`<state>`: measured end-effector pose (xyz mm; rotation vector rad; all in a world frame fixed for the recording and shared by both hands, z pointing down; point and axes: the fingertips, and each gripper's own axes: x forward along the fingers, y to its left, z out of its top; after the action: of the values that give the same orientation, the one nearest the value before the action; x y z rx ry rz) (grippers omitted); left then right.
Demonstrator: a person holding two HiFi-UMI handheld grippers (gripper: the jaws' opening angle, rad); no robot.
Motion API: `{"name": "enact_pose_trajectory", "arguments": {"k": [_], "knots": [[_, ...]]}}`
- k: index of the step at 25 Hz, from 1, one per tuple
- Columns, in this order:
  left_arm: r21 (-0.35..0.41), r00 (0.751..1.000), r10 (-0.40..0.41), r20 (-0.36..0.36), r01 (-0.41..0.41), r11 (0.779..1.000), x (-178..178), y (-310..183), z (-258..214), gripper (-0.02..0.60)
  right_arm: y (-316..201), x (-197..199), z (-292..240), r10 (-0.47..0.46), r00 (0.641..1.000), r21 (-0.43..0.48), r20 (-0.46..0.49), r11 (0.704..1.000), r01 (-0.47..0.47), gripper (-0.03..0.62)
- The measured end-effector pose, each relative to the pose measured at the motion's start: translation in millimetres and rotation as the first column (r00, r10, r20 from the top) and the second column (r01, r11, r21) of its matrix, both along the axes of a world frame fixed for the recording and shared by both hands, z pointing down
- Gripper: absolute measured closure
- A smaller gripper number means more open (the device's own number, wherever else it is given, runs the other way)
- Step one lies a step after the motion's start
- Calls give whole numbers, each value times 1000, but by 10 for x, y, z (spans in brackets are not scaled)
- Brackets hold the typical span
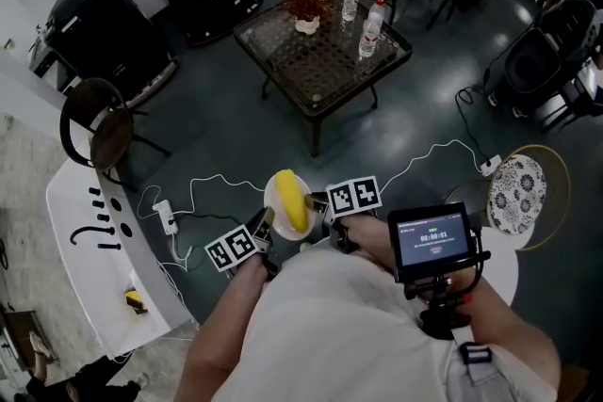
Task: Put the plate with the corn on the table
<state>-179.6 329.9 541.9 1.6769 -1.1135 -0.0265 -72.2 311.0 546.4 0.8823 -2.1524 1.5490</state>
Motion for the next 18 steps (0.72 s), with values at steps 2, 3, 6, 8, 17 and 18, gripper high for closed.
{"name": "enact_pose_trajectory", "arguments": {"k": [2,3,6,8,17,18], "knots": [[-3,1000,-1,1,1,1000,27,-34,6,546,-37,28,0,0,1000,-2,3,1000,0,546],[-4,1000,-1,1,1,1000,33,-46,2,546,-51,35,-5,1,1000,-3,3,1000,-1,545],[-6,1000,0,1,0,1000,32,-60,1,546,-71,30,-6,2,1000,-3,6,1000,-2,546],[-9,1000,-1,3,1,1000,28,-74,14,546,-82,26,9,4,1000,-6,8,1000,-4,545],[-35,1000,-4,3,4,999,72,-193,92,546,-210,69,91,-2,1000,-28,10,1000,2,546],[-38,1000,-5,3,5,999,73,-217,102,546,-233,71,101,-4,1000,-31,10,1000,4,546]]}}
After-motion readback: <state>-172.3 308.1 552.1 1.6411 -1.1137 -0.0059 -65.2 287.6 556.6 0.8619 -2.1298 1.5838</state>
